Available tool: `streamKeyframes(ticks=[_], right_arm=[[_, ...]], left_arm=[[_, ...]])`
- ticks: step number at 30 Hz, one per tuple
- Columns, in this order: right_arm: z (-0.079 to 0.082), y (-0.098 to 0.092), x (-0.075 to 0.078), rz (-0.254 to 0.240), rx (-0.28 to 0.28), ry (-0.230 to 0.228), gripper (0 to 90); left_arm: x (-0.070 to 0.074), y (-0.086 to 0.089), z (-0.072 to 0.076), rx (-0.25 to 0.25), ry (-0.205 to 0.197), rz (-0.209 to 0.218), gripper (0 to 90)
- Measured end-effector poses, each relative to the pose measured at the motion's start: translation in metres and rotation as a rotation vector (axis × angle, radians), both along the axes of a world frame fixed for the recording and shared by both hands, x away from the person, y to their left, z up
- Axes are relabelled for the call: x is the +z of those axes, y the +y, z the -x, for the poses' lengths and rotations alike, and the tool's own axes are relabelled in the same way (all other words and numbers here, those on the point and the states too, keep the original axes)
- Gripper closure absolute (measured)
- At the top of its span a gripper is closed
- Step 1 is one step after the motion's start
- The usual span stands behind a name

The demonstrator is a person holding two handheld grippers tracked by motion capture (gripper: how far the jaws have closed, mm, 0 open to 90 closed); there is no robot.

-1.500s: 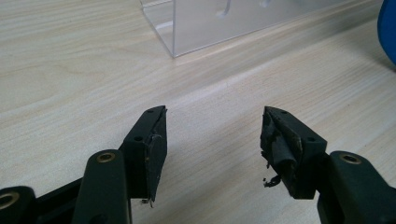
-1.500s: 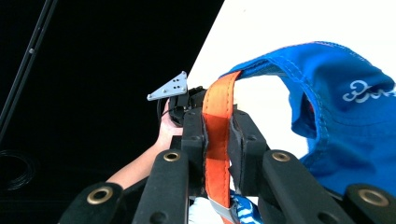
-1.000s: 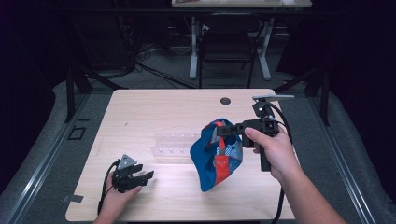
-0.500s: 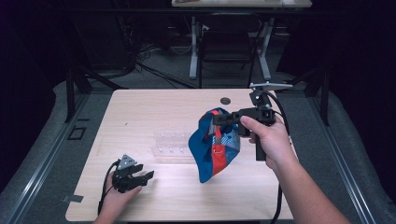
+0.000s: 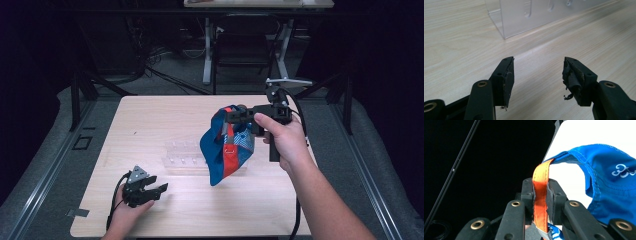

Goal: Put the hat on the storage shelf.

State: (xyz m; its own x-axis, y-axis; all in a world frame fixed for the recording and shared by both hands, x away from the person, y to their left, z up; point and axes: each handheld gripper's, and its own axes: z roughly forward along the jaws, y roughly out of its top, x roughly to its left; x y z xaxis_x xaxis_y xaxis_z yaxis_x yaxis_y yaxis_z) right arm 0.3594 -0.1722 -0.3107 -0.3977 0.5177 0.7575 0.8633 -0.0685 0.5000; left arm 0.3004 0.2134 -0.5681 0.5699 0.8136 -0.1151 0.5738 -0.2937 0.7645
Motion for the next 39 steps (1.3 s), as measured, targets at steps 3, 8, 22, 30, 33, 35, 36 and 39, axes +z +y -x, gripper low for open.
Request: streamKeyframes(ticks=[3,8,22,30,33,35,36,39], right_arm=[[-0.001,0.0,0.001,-0.001,0.0,0.0,77.5],[-0.004,0.002,0.0,-0.001,-0.003,0.001,77.5],[-0.009,0.007,0.0,-0.005,-0.013,-0.006,77.5],[-0.013,0.01,0.001,0.001,-0.014,-0.011,77.5],[-0.013,0.011,0.001,-0.004,-0.018,-0.01,77.5],[-0.013,0.013,0.002,-0.001,-0.014,-0.011,77.5],[-0.013,0.013,0.002,0.0,-0.015,-0.013,77.5],[-0.013,0.014,0.002,-0.001,-0.015,-0.015,77.5]], left_arm=[[0.005,-0.005,0.002,-0.018,-0.017,0.002,43.0],[0.015,-0.019,0.007,-0.056,-0.041,0.017,45.5],[0.048,-0.073,0.022,-0.2,-0.114,0.01,49.5],[0.061,-0.097,0.025,-0.247,-0.135,0.031,52.3],[0.065,-0.105,0.026,-0.263,-0.147,0.029,52.3],[0.068,-0.115,0.027,-0.276,-0.163,0.019,52.1],[0.069,-0.119,0.027,-0.28,-0.169,0.015,51.6],[0.069,-0.126,0.027,-0.279,-0.178,0.013,49.0]])
